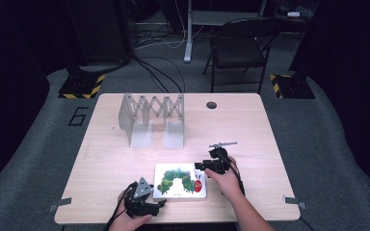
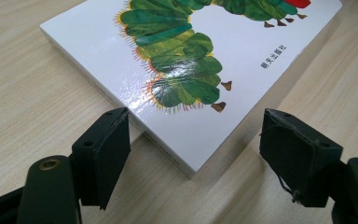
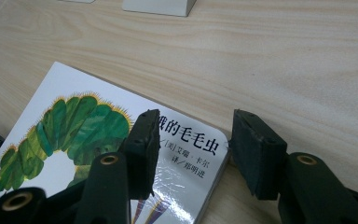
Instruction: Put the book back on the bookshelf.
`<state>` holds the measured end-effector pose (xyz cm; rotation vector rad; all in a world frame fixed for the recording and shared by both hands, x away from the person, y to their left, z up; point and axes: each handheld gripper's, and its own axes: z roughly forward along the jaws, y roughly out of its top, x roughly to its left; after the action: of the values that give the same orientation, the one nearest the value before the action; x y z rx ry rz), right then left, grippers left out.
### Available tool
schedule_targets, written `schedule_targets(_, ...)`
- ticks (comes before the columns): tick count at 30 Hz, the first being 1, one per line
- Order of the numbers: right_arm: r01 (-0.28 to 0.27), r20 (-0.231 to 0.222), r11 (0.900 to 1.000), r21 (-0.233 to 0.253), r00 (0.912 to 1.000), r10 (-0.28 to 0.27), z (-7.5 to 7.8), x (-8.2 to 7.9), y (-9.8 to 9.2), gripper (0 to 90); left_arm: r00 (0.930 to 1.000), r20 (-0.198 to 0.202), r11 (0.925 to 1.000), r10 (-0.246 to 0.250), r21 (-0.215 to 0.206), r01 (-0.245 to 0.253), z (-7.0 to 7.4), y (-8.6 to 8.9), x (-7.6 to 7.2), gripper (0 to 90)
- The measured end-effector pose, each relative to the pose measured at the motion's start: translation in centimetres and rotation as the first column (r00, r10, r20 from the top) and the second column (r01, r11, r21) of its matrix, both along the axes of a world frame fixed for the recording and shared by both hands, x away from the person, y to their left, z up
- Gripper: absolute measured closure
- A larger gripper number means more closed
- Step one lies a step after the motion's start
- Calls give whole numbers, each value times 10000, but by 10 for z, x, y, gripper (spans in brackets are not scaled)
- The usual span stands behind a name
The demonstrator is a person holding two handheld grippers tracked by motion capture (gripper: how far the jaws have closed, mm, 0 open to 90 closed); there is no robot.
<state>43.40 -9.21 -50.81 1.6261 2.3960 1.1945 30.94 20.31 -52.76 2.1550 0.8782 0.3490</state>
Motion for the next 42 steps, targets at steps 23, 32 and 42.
schedule_targets(23, -262, 318, 9975, -649, 9991, 284, 6, -5, 5, 520, 10000, 42, 9999, -20, 129, 19, 0, -2, -1, 217)
schedule_targets(32, -203, 281, 9987, -460, 9994, 216, 8, -5, 3, 520, 9999, -66, 9998, -107, 182, 109, 0, -2, -1, 211)
schedule_targets(42, -438, 650, 9978, -501, 9968, 470, 20, -8, 3, 520, 10000, 8, 9998, 29, 221, -29, 0, -3, -1, 189)
